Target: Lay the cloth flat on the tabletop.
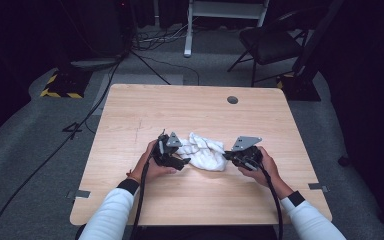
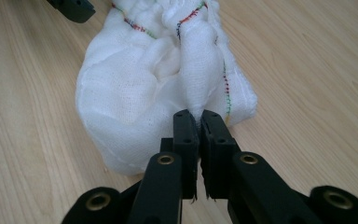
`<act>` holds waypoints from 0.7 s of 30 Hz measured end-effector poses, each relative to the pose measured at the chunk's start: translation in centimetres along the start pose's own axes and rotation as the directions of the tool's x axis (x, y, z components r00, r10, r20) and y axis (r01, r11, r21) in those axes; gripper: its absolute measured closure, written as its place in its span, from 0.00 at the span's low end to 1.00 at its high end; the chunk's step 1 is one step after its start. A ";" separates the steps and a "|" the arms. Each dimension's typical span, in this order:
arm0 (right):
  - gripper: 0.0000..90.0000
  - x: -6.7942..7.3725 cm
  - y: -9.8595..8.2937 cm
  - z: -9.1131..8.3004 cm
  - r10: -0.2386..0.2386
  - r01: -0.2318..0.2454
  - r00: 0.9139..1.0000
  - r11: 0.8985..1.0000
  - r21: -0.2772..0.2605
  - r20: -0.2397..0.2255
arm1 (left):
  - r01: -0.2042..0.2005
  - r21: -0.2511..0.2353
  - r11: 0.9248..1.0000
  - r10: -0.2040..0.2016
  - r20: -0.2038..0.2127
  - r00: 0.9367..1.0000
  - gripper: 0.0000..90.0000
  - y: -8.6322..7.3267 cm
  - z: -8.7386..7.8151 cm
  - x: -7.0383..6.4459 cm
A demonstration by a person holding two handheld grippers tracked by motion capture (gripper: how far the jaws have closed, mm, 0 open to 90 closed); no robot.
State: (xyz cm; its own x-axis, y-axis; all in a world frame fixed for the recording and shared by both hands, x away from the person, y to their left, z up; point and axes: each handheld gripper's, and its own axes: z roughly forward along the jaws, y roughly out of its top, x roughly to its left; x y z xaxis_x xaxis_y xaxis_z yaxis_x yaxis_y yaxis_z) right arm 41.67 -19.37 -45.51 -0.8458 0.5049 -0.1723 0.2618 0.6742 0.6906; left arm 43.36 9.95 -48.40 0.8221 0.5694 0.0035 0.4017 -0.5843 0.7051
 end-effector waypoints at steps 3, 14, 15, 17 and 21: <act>0.95 -0.3 -0.7 -0.4 0.013 -0.013 1.000 1.000 0.011 0.006 | -0.012 0.033 0.999 0.012 0.022 1.000 0.37 0.3 0.7 0.0; 0.94 -2.2 -3.5 -1.0 0.102 -0.106 0.993 0.991 0.087 0.055 | -0.162 0.093 0.982 0.155 0.082 0.985 0.84 -0.3 0.2 -0.7; 0.93 -2.4 -3.6 -1.0 0.111 -0.116 0.992 0.989 0.095 0.057 | -0.172 0.093 0.981 0.164 0.088 0.983 0.85 -0.3 0.1 -1.0; 0.91 -2.6 -3.8 -0.9 0.127 -0.134 0.990 0.985 0.109 0.062 | -0.195 0.105 0.975 0.185 0.093 0.978 0.88 -0.4 -0.1 -1.5; 0.88 -2.8 -4.0 -0.8 0.138 -0.145 0.988 0.982 0.121 0.066 | -0.211 0.102 0.972 0.199 0.116 0.973 0.89 -0.6 -0.4 -2.1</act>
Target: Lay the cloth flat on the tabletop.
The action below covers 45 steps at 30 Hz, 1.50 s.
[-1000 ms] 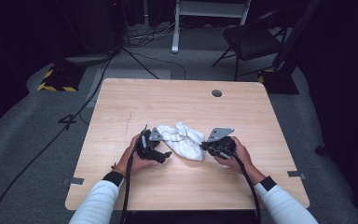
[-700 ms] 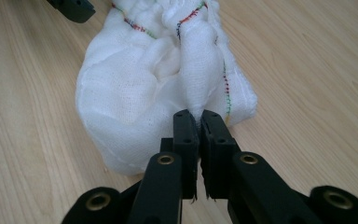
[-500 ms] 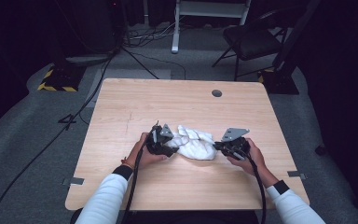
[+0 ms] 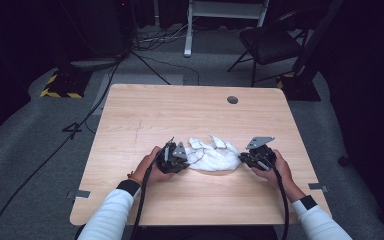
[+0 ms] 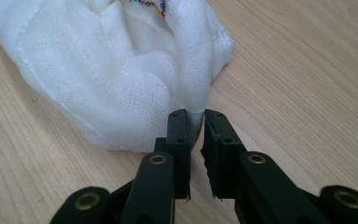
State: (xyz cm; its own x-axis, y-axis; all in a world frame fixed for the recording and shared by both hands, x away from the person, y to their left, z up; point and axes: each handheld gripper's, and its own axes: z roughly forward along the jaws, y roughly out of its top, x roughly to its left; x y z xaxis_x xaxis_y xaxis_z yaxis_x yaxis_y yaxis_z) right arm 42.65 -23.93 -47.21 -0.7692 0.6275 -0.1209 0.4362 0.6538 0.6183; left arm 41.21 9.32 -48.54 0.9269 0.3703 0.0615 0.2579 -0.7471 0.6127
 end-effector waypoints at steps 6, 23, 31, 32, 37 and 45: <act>0.72 0.0 0.3 -0.4 0.005 -0.004 1.000 0.999 -0.036 0.030 | -0.034 0.007 0.999 0.034 0.016 0.999 0.88 0.2 0.0 -1.1; 0.89 -0.5 3.2 1.7 -0.032 0.035 0.998 0.997 -0.072 0.048 | -0.041 0.000 0.999 0.041 0.033 0.999 0.89 0.5 -0.2 -1.7; 0.89 -1.8 2.1 0.6 0.051 -0.045 0.995 0.996 -0.079 0.080 | -0.055 -0.004 0.998 0.055 0.048 0.997 0.90 0.9 -0.4 -3.1; 0.89 -1.8 2.1 0.6 0.051 -0.045 0.995 0.996 -0.079 0.080 | -0.059 -0.002 0.998 0.059 0.054 0.997 0.90 0.9 -0.5 -3.2; 0.91 -2.6 1.2 0.1 0.090 -0.084 0.992 0.994 -0.067 0.084 | -0.071 -0.005 0.997 0.071 0.092 0.993 0.89 1.1 -0.2 -4.7; 0.88 -2.5 0.1 0.5 0.063 -0.061 0.997 0.998 -0.031 0.046 | -0.118 0.000 0.993 0.117 0.154 0.981 0.78 2.0 0.8 -7.4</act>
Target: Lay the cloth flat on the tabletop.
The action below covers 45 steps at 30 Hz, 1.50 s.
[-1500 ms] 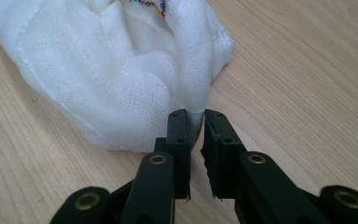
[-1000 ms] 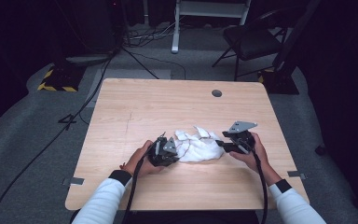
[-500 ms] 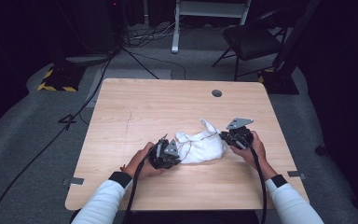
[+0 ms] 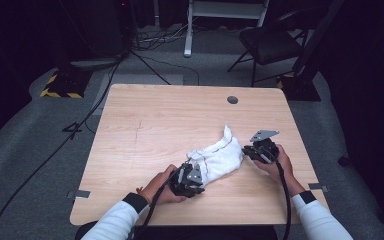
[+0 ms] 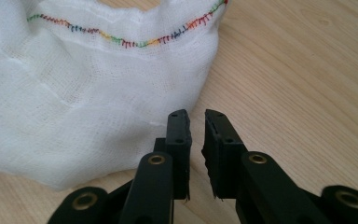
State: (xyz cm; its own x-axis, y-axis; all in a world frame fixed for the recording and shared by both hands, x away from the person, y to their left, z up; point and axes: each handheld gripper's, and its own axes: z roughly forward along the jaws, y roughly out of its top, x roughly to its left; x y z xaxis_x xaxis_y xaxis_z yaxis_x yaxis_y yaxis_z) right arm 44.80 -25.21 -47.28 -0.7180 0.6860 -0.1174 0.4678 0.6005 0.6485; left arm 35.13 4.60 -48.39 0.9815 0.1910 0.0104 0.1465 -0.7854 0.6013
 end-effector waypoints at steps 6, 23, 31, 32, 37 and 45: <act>0.81 0.5 0.5 -0.7 -0.028 0.028 1.000 0.998 -0.049 0.013 | 0.043 -0.013 0.999 -0.043 -0.030 0.999 0.52 0.1 -0.6 0.5; 0.67 4.9 1.5 -2.0 -0.181 0.166 0.974 0.979 -0.119 -0.133 | 0.264 -0.096 0.960 -0.279 -0.227 0.933 0.36 -1.9 -2.2 7.1; 0.62 4.5 0.8 -1.1 -0.167 0.165 0.976 0.986 -0.028 -0.140 | 0.205 -0.068 0.976 -0.216 -0.244 0.945 0.52 -1.3 -0.9 7.9; 0.62 4.3 0.7 -1.2 -0.162 0.160 0.977 0.987 -0.028 -0.140 | 0.201 -0.067 0.977 -0.211 -0.227 0.951 0.60 -1.1 -0.9 8.0; 0.62 3.2 0.8 -2.0 -0.139 0.134 0.986 0.989 -0.064 -0.094 | 0.155 -0.075 0.985 -0.168 -0.229 0.959 0.88 -0.5 -1.1 8.0; 0.60 -0.2 2.0 -0.3 -0.028 0.027 1.000 0.997 -0.077 -0.012 | 0.109 -0.148 0.983 -0.147 -0.276 0.950 0.98 -0.4 -3.1 7.6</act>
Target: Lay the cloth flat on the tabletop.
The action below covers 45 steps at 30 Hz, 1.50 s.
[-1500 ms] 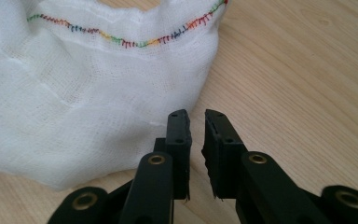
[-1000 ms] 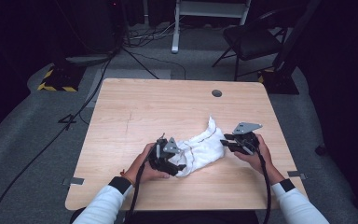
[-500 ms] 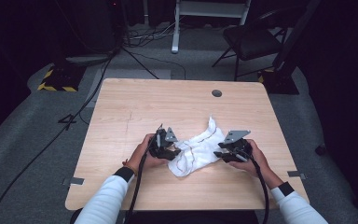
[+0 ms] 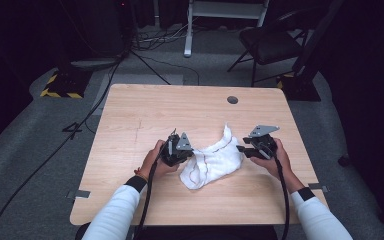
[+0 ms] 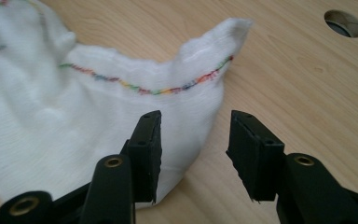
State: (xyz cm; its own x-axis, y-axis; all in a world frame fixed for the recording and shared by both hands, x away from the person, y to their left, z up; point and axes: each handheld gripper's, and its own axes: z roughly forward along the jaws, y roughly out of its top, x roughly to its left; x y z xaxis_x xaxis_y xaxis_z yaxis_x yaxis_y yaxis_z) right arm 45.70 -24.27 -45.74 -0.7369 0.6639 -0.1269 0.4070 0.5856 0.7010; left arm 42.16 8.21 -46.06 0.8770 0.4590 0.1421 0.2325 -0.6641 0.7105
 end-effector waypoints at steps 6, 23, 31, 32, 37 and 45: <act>0.73 -1.3 -0.1 2.2 0.053 -0.051 0.998 0.996 0.068 -0.026 | -0.035 -0.016 0.999 0.035 -0.016 0.999 0.98 0.1 -1.5 -0.2; 0.80 0.3 -0.1 0.4 -0.007 0.007 1.000 1.000 0.000 -0.030 | -0.117 0.062 0.991 0.114 0.052 0.992 0.98 -2.9 -5.3 -2.9; 0.63 0.7 2.0 2.7 0.032 -0.034 0.994 0.999 -0.015 -0.105 | -0.095 0.131 0.987 0.086 0.072 0.994 0.98 -5.4 -5.1 -3.3; 0.61 1.0 2.2 3.2 0.014 -0.012 0.994 1.000 0.012 -0.104 | -0.097 0.141 0.985 0.087 0.074 0.993 0.98 -5.6 -5.0 -3.3; 0.71 1.8 1.8 4.9 -0.020 0.030 0.994 0.995 0.095 -0.107 | -0.087 0.156 0.984 0.079 0.056 0.995 0.98 -6.0 -4.7 -2.9; 0.88 2.5 0.2 2.9 -0.020 0.036 0.989 0.993 0.110 -0.146 | -0.034 0.181 0.983 0.032 0.017 0.999 0.98 -6.4 -3.6 -1.4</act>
State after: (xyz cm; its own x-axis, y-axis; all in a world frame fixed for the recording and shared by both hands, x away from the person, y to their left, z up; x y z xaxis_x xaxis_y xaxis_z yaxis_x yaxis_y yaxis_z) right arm 45.54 -21.12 -47.97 -0.8158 0.5772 -0.0370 0.4371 0.6571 0.6141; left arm 37.93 13.94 -48.35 0.8910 0.4275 0.1530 0.2743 -0.7753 0.5689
